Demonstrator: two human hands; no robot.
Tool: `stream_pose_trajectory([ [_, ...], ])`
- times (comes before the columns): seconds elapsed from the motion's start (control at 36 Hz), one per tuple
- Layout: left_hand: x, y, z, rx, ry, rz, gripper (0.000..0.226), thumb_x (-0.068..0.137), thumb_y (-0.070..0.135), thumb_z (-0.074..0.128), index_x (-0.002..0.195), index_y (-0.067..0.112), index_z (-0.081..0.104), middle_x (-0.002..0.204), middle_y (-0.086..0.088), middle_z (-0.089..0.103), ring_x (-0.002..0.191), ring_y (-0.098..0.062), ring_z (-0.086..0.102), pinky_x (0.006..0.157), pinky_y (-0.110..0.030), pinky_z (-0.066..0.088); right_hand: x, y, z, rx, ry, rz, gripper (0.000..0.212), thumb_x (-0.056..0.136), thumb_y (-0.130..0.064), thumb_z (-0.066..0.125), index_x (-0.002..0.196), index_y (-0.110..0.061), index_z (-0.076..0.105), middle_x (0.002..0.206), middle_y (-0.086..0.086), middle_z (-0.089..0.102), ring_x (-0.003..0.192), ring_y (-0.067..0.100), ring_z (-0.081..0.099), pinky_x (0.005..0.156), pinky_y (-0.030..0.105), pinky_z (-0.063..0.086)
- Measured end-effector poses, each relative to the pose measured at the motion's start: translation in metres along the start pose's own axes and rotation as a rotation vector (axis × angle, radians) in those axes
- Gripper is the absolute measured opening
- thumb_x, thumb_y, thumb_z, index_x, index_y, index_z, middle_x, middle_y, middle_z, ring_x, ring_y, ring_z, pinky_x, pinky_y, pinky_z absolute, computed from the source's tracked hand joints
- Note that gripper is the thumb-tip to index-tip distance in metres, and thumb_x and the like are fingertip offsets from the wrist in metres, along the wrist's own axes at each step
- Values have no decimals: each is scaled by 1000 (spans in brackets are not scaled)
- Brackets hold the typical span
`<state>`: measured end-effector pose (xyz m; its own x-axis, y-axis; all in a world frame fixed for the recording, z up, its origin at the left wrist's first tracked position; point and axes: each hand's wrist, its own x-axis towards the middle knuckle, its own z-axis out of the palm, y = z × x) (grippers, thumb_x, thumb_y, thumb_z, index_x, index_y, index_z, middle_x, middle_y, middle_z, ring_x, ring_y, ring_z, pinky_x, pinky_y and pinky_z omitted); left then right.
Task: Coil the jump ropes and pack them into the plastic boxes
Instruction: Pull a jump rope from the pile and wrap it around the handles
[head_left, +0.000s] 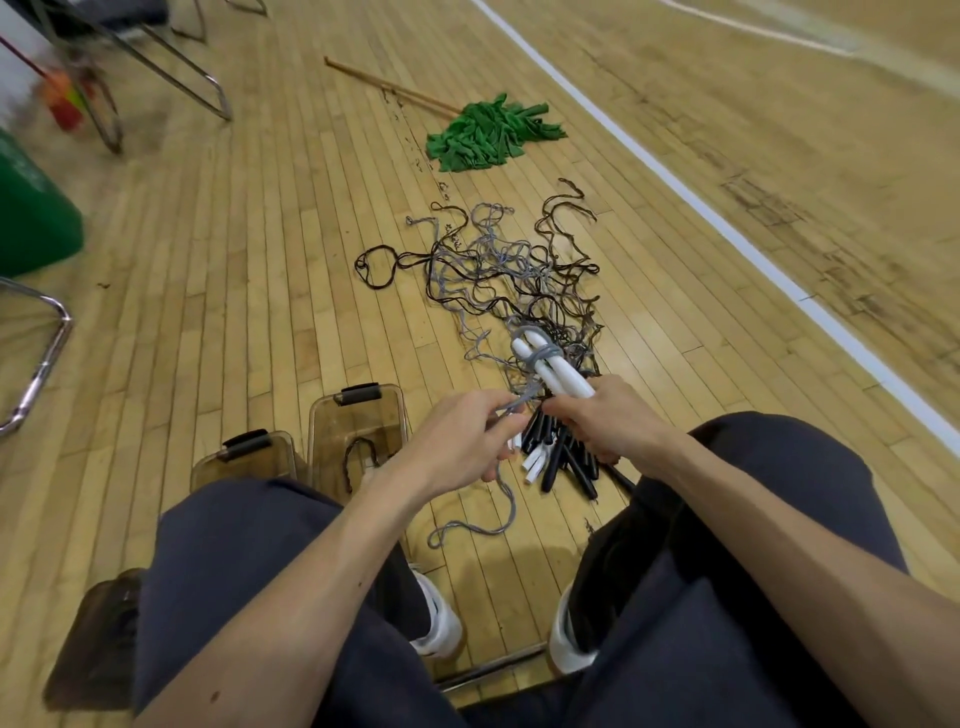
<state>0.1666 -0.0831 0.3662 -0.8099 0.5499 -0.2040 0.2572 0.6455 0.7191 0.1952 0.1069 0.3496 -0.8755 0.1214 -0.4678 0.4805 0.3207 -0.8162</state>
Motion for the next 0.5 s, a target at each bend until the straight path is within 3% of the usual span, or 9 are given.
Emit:
stream_pose_trajectory([
  [0.06,-1,-1,-4,143,28,66,22,104,32,49,108,18,65,74,-2,67,53,-9,62,58,-31,54,1,1,1,-77,11,-1,24,94,-29,69,94,-7,59,71,7,49,49,15,41,46,30,36],
  [0.14,0,-5,-9,345,84,141,25,104,33,47,105,18,68,74,2,64,66,-16,60,68,-44,53,2,3,4,-176,6,-2,26,94,-31,69,93,-8,59,72,6,52,52,16,44,51,34,38],
  [0.31,-3,-11,-14,531,180,331,25,102,36,53,101,19,71,88,6,66,81,-16,60,66,-35,49,-2,4,7,-265,-139,89,34,94,-34,68,92,0,62,70,10,51,48,20,44,45,29,38],
  [0.42,-4,-13,-15,528,205,520,10,90,28,72,91,18,74,80,6,67,71,-18,62,52,-34,48,-8,6,10,-307,-279,159,31,95,-31,67,76,-9,56,55,2,48,38,15,35,42,23,31],
  [0.5,-3,-14,-14,492,160,531,12,84,30,76,87,19,74,78,7,67,70,-14,59,55,-38,51,-12,4,12,-413,-375,200,32,93,-34,67,73,-13,54,56,1,46,41,15,34,44,25,31],
])
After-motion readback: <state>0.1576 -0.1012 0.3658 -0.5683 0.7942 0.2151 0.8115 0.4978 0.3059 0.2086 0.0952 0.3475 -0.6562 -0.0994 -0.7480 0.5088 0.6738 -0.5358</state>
